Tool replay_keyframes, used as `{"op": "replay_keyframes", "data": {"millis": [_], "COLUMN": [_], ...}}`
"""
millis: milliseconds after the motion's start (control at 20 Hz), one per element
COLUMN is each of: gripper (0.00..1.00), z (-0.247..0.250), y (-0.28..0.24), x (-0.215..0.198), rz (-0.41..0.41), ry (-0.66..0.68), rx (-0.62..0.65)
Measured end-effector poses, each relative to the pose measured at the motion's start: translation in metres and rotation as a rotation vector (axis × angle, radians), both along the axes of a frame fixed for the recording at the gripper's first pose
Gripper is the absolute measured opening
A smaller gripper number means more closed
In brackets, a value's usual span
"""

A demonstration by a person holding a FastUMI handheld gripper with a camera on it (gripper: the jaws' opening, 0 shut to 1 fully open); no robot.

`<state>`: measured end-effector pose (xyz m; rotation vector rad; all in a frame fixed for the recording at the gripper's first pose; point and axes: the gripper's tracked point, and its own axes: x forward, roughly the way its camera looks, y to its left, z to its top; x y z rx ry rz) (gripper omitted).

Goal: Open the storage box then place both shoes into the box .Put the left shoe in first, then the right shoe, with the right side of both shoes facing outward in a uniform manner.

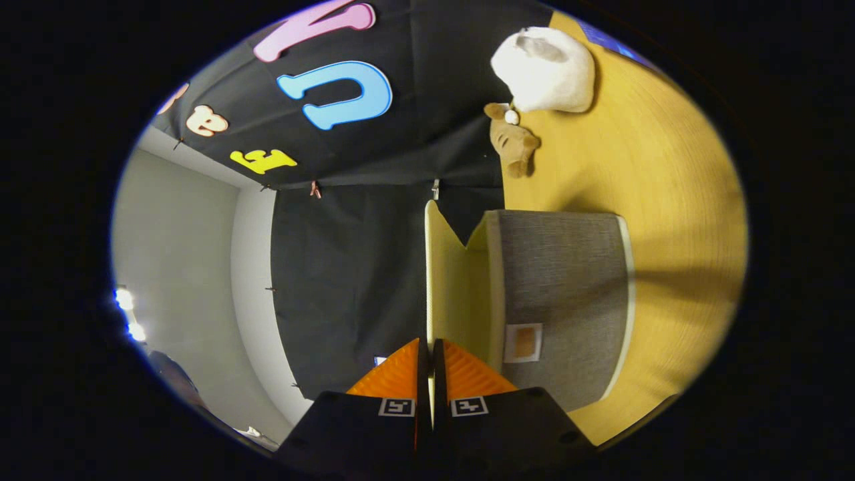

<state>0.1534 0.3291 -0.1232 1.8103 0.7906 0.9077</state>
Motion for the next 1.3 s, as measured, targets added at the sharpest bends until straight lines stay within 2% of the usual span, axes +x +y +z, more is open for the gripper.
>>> {"op": "replay_keyframes", "data": {"millis": [150,350,650,1000,1150,1250,1300], "gripper": [0.04,0.05,0.05,0.05,0.11,0.18,0.30], "z": [0.032,0.071,0.135,0.153,0.151,0.145,0.140], "y": [0.005,0.022,0.088,0.161,0.179,0.182,0.183], "x": [0.013,0.028,0.051,0.071,0.073,0.072,0.074], "rz": [-0.054,-0.077,-0.081,-0.105,-0.121,-0.128,-0.133], "ry": [-0.038,-0.099,-0.193,-0.184,-0.207,-0.209,-0.205], "rx": [-0.028,-0.080,-0.133,-0.207,-0.265,-0.307,-0.324]}}
